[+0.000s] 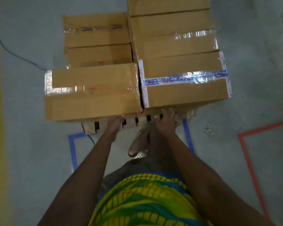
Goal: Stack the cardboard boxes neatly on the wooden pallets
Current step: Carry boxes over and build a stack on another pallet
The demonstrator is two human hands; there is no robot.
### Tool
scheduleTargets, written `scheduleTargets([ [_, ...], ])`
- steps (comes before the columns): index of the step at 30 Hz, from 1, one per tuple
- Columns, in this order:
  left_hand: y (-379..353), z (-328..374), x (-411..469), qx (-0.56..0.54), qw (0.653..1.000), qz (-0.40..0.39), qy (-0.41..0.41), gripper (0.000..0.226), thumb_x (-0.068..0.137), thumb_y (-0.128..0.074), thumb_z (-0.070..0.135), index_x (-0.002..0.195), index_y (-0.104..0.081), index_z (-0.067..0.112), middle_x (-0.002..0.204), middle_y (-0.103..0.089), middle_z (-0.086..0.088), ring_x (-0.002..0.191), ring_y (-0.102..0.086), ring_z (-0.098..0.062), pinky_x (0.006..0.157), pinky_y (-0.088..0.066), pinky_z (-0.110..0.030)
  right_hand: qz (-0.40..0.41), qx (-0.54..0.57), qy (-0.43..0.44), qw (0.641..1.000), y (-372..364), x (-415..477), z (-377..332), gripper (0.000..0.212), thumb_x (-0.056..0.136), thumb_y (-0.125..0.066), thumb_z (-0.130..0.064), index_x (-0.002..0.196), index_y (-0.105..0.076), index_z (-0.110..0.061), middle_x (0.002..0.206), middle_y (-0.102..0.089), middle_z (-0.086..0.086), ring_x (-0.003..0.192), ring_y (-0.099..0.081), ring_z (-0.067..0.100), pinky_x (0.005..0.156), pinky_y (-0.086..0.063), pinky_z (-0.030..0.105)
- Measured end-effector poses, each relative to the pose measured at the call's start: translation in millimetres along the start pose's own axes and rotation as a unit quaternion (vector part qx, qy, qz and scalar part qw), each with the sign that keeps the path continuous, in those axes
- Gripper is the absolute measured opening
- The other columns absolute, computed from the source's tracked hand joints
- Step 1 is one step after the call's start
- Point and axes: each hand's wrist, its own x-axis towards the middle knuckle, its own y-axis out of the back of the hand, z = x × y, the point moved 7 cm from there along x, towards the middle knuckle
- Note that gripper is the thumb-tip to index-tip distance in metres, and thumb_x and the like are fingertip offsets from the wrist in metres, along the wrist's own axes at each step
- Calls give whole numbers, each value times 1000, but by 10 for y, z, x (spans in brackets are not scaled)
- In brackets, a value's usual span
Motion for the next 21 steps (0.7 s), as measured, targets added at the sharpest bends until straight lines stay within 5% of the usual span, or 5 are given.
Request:
scheduleTargets([
  [5,-260,-371,-334,-187,980,-14,75,37,105,-50,37,128,-57,10,119,-63,-11,112,-58,-29,98,-49,-47,-42,-26,48,998,238,-60,216,59,97,-55,-45,151,-41,-22,164,-15,12,150,-10,37,118,-18,60],
  [10,-655,-435,-539,-295,953,26,68,51,105,-45,43,141,-50,7,134,-60,-16,121,-57,-33,99,-49,-48,-135,-194,169,957,381,-11,406,59,98,-53,-44,150,-39,-20,168,-5,13,152,-7,35,117,-15,62],
  [17,-1356,-451,-836,-378,921,60,72,55,107,-39,43,149,-43,7,131,-59,-14,127,-53,-32,103,-46,-48,-143,-201,222,943,930,321,686,51,95,-59,-40,138,-48,-15,162,-16,14,146,-16,35,112,-24,57],
  [21,-1662,-418,-975,-422,902,73,51,60,106,-37,48,151,-41,8,121,-62,-12,119,-56,-31,107,-45,-50,-149,-212,262,930,1089,390,681,66,96,-59,-40,153,-35,-18,167,-8,10,152,-9,33,116,-21,58],
])
